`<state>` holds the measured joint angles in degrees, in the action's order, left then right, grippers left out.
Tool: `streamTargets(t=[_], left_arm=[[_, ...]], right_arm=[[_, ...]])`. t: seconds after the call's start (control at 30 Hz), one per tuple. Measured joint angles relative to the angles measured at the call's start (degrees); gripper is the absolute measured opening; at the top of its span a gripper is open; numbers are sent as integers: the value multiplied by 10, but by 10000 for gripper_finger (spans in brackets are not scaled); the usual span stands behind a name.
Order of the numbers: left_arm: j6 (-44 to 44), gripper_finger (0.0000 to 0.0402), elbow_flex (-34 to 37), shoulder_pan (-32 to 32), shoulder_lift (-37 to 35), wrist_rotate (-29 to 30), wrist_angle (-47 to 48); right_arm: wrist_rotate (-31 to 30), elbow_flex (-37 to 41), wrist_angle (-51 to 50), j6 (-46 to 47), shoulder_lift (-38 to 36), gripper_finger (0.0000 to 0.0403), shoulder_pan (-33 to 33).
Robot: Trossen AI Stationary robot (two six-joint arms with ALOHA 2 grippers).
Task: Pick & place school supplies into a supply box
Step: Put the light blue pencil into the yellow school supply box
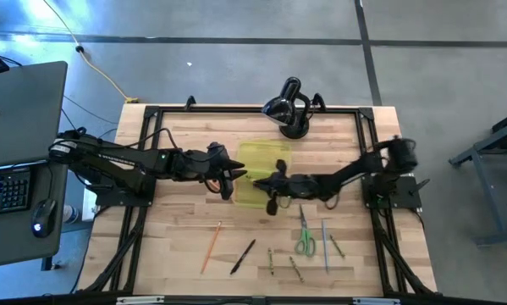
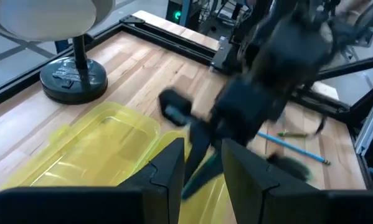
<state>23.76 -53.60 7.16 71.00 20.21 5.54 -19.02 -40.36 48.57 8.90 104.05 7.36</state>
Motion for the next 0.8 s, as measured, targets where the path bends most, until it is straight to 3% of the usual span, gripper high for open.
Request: streamTargets(t=[0.17, 0.37, 0.5, 0.8], left_arm=[[-16, 140, 0, 0, -5, 1, -25], [-23, 140, 0, 0, -5, -3, -24], [-25, 140, 0, 0, -5, -18, -24], [-25, 140, 0, 0, -5, -14, -24]], right_arm=[[31, -72, -24, -3, 69, 2, -8], [0, -130, -180, 45, 96, 10, -27], [20, -138, -246, 87, 96, 41, -40], [29, -142, -235, 71, 95, 117, -41]])
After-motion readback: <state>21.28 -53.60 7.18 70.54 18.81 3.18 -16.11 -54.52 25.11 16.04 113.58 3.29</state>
